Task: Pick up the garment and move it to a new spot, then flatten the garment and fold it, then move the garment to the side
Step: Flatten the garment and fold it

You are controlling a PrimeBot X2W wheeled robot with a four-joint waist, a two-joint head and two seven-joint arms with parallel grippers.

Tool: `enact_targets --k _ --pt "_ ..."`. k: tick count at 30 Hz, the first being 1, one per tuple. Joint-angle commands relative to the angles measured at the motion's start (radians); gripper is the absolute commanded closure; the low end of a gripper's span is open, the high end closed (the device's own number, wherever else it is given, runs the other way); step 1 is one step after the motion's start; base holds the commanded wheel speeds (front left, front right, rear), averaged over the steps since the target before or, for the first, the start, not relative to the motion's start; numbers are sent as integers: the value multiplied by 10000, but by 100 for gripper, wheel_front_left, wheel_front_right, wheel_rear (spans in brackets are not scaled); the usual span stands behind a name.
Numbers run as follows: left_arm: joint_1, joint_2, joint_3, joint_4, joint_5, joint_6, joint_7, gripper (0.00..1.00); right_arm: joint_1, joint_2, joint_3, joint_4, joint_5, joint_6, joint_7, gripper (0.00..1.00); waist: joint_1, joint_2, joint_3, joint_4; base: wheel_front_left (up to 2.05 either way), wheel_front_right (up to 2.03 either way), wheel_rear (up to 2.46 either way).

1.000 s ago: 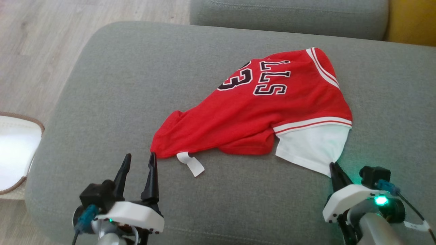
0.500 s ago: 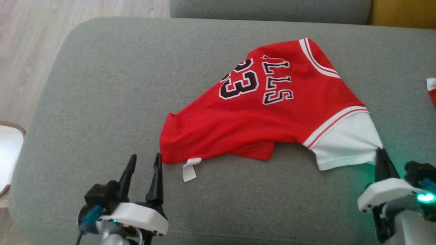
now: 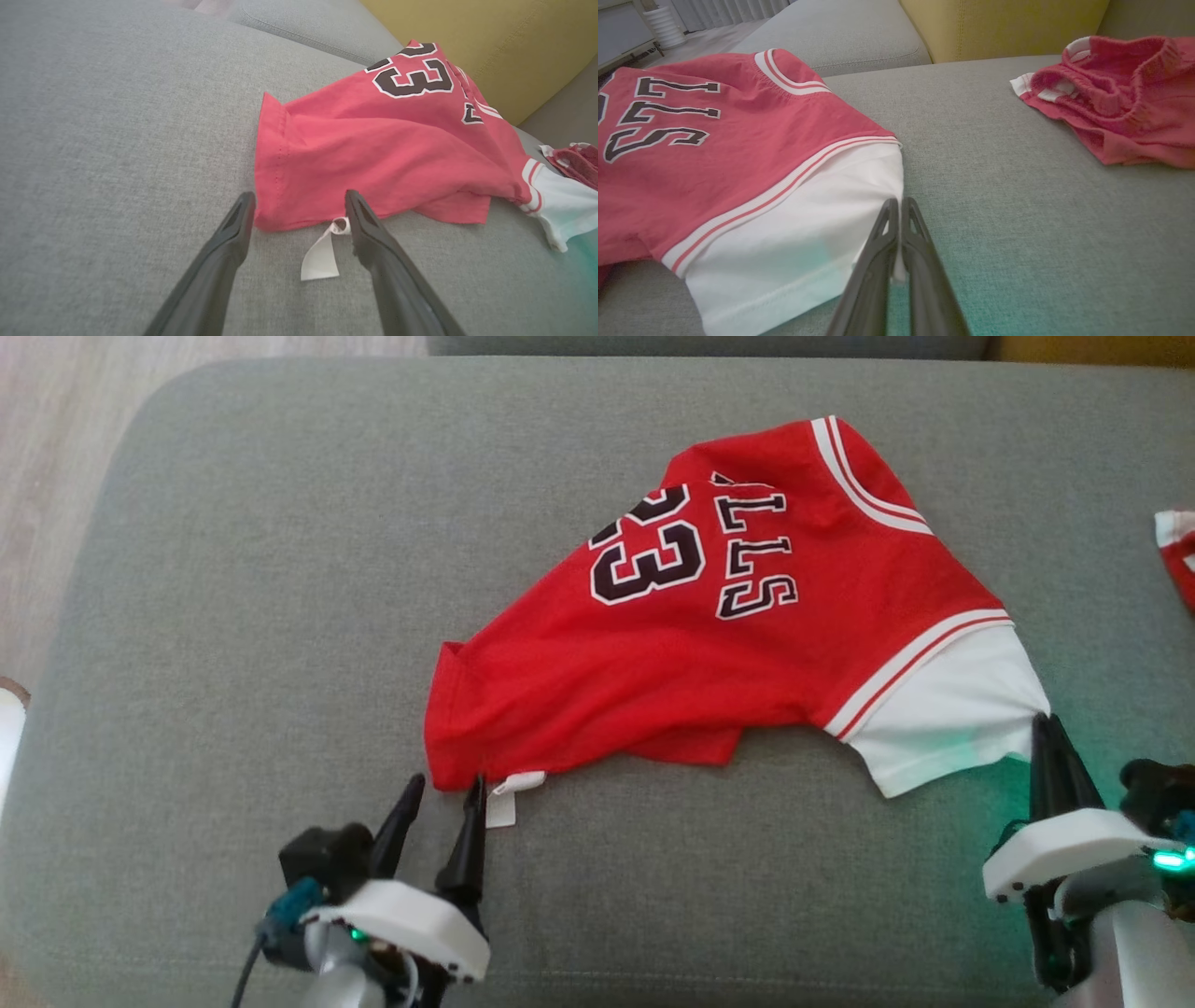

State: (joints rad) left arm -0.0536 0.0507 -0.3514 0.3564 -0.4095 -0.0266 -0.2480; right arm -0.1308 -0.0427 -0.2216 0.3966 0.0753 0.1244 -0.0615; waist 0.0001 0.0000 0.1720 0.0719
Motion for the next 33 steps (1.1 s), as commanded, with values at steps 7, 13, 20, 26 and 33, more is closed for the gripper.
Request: enact_targets --k 7,13,20,26,33 --pt "-830 -5 271 642 -559 229 80 0 -40 -75 540 -489 173 63 38 100 -1 0 135 -235 0 0 0" --pt "-1050 -5 164 1390 -981 289 154 0 1 -75 674 -530 216 63 37 100 -1 0 81 -462 0 0 0" --pt "-1216 -5 102 1852 -1202 267 76 0 73 -75 785 -585 243 63 58 100 -1 0 -70 -637 0 0 0" --pt "-1449 -5 62 2233 -1348 224 30 4 113 -75 875 -633 259 63 76 100 -1 0 -104 -722 0 0 0" --pt "-1839 -5 -56 2865 -1463 149 11 73 106 -75 1025 -673 315 63 95 100 -1 0 -84 -773 0 0 0"
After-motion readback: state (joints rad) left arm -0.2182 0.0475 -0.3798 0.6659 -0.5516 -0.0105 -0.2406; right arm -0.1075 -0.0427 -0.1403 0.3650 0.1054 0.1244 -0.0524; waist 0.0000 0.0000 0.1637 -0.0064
